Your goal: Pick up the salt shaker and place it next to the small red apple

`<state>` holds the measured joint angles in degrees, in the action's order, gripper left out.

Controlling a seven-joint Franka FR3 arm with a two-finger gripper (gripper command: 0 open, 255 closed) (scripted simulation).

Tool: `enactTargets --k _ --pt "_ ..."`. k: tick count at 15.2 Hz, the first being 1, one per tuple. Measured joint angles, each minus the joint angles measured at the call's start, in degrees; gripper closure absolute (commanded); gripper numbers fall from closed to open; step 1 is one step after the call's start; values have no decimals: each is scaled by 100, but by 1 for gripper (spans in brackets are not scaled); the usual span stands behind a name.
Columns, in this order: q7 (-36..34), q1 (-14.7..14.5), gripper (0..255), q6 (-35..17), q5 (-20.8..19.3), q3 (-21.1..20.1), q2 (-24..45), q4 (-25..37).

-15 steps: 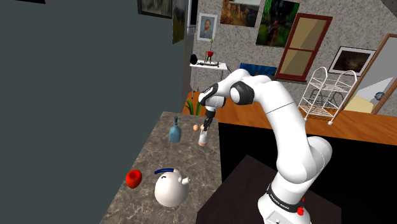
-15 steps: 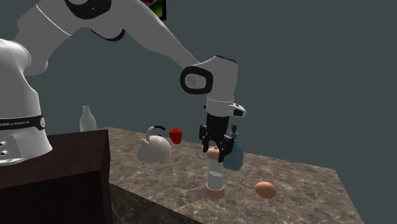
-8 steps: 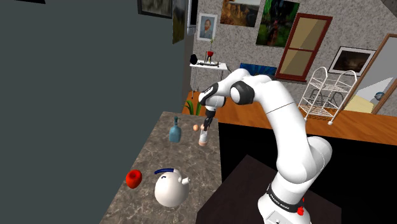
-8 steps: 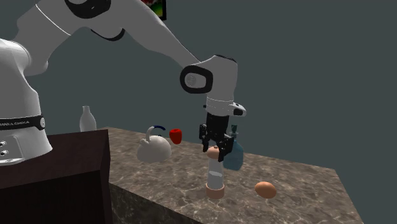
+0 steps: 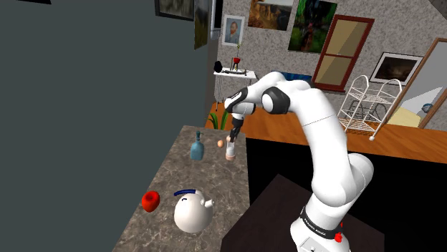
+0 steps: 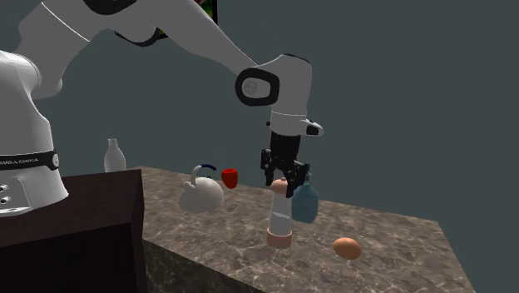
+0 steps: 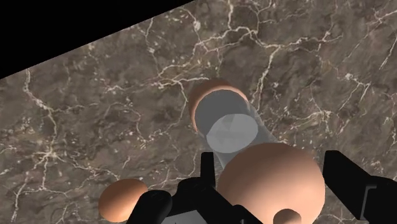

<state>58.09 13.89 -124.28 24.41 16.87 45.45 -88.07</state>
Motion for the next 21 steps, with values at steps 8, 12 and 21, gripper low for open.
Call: enactTargets --k 8,12,21 --pt "-108 -72 255 351 -136 109 -426 -64" --pt "-162 -85 255 559 -201 154 -578 -1" --pt "-305 -152 255 1002 -353 249 -973 72"
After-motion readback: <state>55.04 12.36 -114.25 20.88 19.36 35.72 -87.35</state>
